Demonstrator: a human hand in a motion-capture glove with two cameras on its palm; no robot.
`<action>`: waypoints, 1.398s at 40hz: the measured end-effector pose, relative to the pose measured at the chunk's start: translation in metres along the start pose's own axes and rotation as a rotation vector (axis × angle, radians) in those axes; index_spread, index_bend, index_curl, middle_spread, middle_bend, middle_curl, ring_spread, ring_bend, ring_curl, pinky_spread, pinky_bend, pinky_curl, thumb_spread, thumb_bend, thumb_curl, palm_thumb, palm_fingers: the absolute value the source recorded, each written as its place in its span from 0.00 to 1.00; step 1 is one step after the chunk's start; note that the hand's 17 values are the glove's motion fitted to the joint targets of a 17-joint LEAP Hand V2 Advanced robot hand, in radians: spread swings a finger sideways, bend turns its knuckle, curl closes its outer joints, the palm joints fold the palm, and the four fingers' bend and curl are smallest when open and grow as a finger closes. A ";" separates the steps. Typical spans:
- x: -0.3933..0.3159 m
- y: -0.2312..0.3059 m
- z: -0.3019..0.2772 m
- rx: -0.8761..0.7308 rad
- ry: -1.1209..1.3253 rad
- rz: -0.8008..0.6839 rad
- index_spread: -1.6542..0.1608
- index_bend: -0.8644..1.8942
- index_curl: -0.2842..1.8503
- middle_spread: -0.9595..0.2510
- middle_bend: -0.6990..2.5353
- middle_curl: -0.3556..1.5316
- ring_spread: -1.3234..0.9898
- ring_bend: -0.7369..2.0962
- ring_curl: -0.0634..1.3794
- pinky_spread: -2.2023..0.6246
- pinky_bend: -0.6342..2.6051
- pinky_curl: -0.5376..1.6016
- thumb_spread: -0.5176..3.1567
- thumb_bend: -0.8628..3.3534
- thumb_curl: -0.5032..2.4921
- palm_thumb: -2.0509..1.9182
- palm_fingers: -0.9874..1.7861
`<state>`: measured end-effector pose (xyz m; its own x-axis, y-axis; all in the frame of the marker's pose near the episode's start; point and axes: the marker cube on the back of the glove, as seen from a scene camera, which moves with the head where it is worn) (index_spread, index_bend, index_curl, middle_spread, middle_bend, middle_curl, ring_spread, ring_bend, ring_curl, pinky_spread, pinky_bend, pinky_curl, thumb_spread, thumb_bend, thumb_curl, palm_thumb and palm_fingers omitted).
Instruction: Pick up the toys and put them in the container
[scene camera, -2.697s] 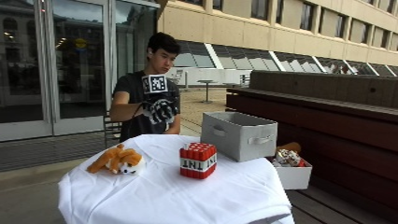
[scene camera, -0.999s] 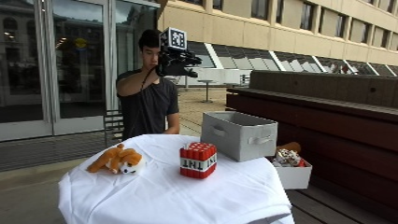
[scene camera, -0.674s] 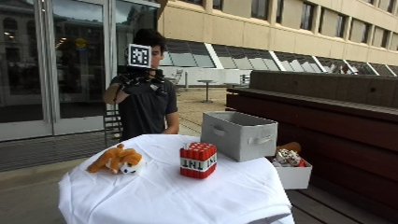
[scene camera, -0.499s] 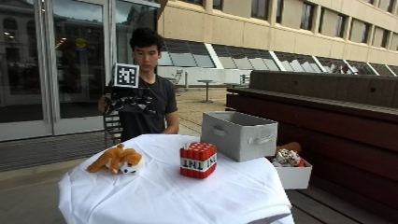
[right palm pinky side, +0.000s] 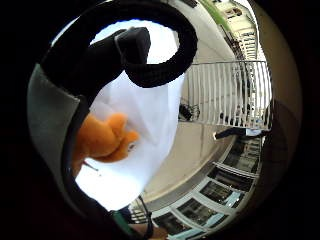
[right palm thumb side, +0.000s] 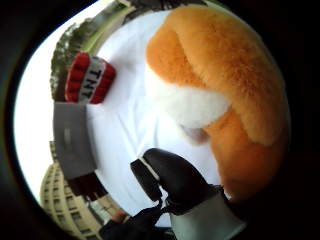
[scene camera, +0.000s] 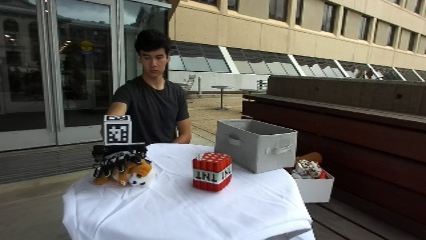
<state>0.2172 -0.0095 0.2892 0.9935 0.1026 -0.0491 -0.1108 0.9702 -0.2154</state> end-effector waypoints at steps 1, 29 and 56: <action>0.001 0.000 0.005 -0.016 0.000 -0.005 0.74 0.31 0.18 0.76 0.28 0.39 0.56 0.45 0.26 0.79 0.60 0.43 0.42 0.20 0.24 0.52 0.30; -0.021 -0.004 0.002 0.040 0.046 0.056 0.72 0.31 0.12 0.59 0.52 0.51 0.42 0.74 0.37 0.63 0.59 0.41 0.41 0.31 0.35 0.75 0.63; -0.102 0.004 -0.288 0.233 -0.108 0.074 0.71 0.32 0.12 0.48 0.49 0.49 0.40 0.75 0.36 0.62 0.58 0.43 0.34 0.26 0.40 0.70 0.61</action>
<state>0.1077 -0.0796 0.0128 0.9813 0.1858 0.0504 -0.1868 0.9823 0.0163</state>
